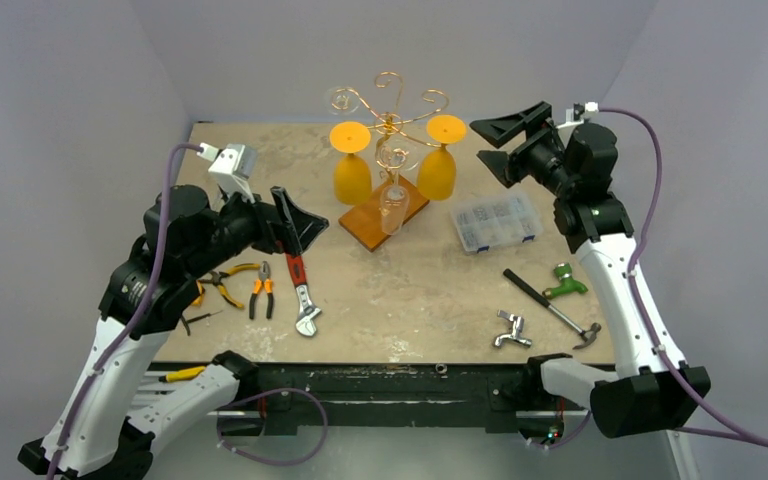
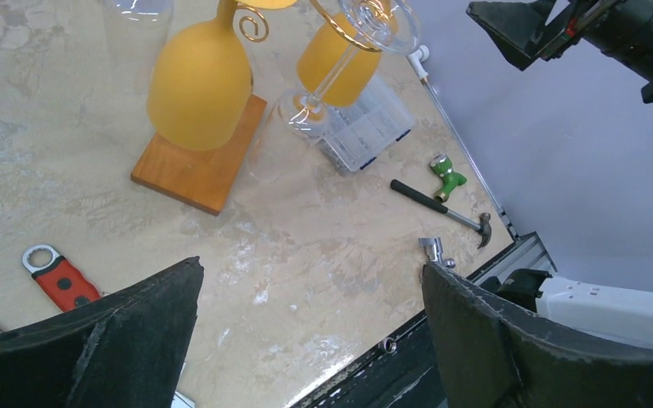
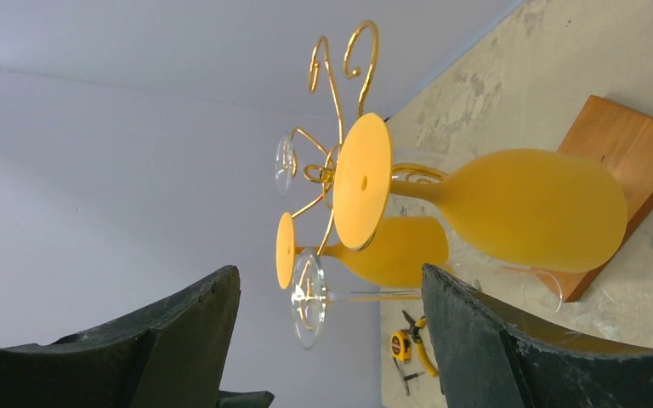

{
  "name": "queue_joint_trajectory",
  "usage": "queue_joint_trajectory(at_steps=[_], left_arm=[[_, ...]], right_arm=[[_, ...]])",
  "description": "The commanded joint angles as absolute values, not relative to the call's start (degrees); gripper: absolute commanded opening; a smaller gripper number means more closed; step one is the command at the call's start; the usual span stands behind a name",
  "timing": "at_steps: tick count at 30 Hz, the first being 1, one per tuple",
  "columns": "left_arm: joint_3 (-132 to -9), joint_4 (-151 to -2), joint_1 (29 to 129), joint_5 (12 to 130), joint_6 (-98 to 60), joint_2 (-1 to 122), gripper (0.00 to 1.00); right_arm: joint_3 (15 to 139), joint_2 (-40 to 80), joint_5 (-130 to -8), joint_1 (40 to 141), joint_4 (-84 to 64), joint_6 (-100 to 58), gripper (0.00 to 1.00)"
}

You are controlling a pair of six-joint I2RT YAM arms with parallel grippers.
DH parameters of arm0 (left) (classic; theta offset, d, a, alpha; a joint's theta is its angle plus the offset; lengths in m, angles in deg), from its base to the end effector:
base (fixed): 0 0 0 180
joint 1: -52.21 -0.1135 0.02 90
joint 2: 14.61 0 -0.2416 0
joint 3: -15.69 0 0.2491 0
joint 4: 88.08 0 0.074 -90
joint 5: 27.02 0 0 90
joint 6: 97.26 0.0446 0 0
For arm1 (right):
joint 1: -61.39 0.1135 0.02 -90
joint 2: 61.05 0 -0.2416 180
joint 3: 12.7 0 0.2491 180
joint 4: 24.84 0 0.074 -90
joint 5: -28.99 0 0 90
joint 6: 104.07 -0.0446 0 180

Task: Take the wine glass off the wine glass rack
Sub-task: Pick up the wine glass from the wine rack.

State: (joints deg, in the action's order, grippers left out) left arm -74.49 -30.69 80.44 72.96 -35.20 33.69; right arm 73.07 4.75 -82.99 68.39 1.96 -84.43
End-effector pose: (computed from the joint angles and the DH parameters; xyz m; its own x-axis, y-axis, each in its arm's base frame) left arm 0.1359 -0.0817 0.4286 -0.4954 -0.2578 -0.8296 0.4311 0.7561 -0.4924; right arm 0.2656 0.0494 0.4052 -0.4935 0.8193 -0.2918 -0.0508 0.3078 0.9501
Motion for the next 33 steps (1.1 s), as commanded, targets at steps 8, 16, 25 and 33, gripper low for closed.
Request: queue_joint_trajectory(at_steps=[8,16,25,33], left_arm=[[-75.47,-30.34,80.68,73.00,-33.68,32.98,0.98],[-76.80,-31.45,80.68,73.79,-34.57,33.87,0.98],[-74.66,-31.54,80.62,73.31,-36.27,31.31,0.99],[-75.33,-31.51,80.67,73.02,-36.23,31.31,0.99]], right_arm=[[73.47,7.72,-83.90,67.85,-6.69,-85.11,0.69],[73.66,9.43,-84.53,67.43,-6.17,-84.42,0.62],[74.46,13.03,-88.74,66.06,-8.44,-84.58,0.53],[73.89,14.45,-90.23,66.06,-10.56,-85.14,0.50]])
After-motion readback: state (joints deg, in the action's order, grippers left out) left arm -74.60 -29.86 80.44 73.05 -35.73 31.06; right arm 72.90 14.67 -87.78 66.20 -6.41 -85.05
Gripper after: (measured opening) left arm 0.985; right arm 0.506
